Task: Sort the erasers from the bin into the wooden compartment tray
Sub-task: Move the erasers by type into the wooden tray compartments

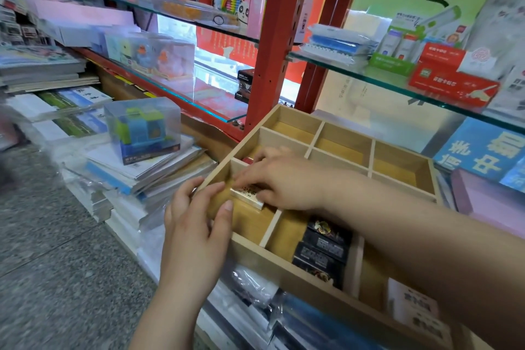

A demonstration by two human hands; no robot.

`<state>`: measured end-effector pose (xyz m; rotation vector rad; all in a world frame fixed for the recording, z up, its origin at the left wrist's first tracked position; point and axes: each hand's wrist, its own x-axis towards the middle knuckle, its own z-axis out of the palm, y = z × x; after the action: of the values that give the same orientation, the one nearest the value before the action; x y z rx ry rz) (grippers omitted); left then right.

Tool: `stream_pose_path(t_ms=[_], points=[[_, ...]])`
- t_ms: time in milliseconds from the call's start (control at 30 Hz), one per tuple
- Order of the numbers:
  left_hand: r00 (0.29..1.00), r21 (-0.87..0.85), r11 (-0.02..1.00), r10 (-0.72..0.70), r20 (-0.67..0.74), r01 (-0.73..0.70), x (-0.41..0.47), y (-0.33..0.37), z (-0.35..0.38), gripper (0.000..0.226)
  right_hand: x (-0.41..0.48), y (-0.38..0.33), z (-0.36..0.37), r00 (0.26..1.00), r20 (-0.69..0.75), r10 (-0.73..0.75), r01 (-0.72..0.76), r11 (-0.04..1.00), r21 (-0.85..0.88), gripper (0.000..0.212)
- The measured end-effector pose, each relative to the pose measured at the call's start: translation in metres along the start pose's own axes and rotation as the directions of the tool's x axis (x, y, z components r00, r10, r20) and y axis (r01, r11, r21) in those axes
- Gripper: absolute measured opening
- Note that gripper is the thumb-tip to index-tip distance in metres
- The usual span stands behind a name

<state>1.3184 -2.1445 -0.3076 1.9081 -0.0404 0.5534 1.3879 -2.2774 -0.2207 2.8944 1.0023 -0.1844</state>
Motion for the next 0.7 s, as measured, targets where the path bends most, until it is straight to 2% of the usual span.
stream_pose_path(t_ms=[67, 167, 300, 400, 500, 533, 600, 700], points=[[1.000, -0.007, 1.000, 0.007, -0.005, -0.007, -0.001, 0.000, -0.001, 0.046, 0.002, -0.005, 0.000, 0.999, 0.036, -0.003, 0.005, 0.998, -0.067, 0.053], [1.000, -0.026, 1.000, 0.011, -0.011, -0.011, -0.001, 0.001, -0.001, 0.045, 0.003, -0.009, -0.011, 0.994, 0.098, -0.057, 0.072, 0.985, -0.159, 0.050], [1.000, -0.037, 0.999, 0.017, -0.021, -0.018, 0.000, 0.000, -0.001, 0.042, 0.003, -0.012, -0.020, 0.987, 0.144, -0.070, 0.095, 0.980, -0.173, 0.043], [1.000, -0.031, 0.999, 0.012, -0.021, -0.013, 0.000, 0.001, -0.001, 0.044, 0.003, -0.009, -0.027, 0.995, 0.081, -0.050, 0.050, 0.999, -0.003, 0.030], [1.000, 0.022, 1.000, -0.012, -0.023, 0.013, -0.002, 0.003, -0.002, 0.057, -0.009, 0.004, -0.039, 0.992, 0.116, 0.044, -0.070, 0.969, 0.235, 0.015], [0.999, 0.072, 0.997, -0.011, -0.036, 0.014, -0.003, 0.004, -0.002, 0.064, -0.016, 0.010, -0.041, 0.991, 0.116, 0.069, -0.103, 0.942, 0.320, 0.013], [0.997, 0.160, 0.987, 0.020, -0.076, -0.007, -0.004, 0.009, -0.003, 0.069, -0.032, 0.021, -0.047, 0.991, 0.029, 0.127, -0.124, 0.855, 0.504, 0.018], [0.979, 0.188, 0.975, 0.146, -0.141, -0.118, -0.011, 0.026, 0.001, 0.055, -0.068, 0.035, -0.063, 0.957, -0.145, 0.251, -0.077, 0.702, 0.708, 0.022]])
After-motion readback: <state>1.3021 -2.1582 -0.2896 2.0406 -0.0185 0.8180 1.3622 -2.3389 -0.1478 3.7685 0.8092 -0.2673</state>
